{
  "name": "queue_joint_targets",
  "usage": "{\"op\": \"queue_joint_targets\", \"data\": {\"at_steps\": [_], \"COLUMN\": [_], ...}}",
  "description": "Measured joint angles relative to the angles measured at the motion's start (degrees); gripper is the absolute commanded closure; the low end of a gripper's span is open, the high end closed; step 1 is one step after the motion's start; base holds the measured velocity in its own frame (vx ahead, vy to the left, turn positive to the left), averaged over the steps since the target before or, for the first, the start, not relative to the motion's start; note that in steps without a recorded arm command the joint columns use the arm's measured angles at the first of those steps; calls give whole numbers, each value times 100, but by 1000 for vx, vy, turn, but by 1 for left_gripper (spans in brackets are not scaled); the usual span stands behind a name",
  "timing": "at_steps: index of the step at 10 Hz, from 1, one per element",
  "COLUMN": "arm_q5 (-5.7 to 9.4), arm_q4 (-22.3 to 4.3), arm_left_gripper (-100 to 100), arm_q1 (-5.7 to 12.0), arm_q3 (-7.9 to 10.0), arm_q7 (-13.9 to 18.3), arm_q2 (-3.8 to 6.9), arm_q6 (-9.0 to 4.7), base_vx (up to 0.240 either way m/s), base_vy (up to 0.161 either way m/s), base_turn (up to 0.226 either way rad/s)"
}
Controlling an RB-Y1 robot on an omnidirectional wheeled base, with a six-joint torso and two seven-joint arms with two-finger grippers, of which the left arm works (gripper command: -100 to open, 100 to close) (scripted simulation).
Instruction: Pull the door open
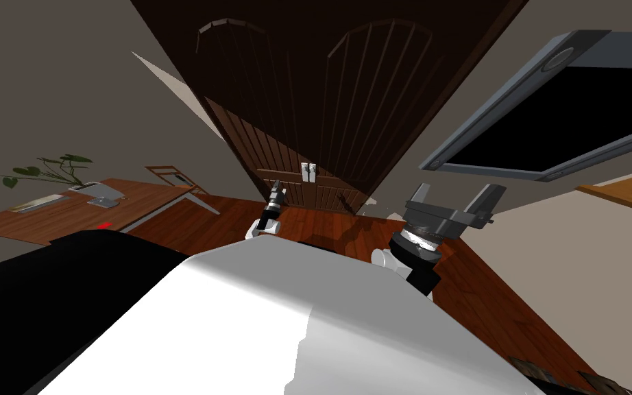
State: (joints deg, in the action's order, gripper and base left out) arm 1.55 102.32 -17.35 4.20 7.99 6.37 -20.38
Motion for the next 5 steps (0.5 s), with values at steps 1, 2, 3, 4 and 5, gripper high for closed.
{"op": "queue_joint_targets", "data": {"at_steps": [1, 2, 3, 4, 5], "arm_q5": [9, 13, 21, 17, 20], "arm_q4": [-149, -256, -346, -405, -527], "arm_left_gripper": [-100, -100, -100, -100, -100], "arm_q1": [63, 119, 161, 195, 242], "arm_q3": [31, 55, 81, 95, 115], "arm_q7": [5, 6, 12, 3, -2], "arm_q2": [29, 46, 74, 70, 83], "arm_q6": [0, 23, 57, 108, 119], "base_vx": [94, 107, 98, 103, 104], "base_vy": [13, 3, -9, -7, 6], "base_turn": [-31, -43, -41, -43, -33]}}
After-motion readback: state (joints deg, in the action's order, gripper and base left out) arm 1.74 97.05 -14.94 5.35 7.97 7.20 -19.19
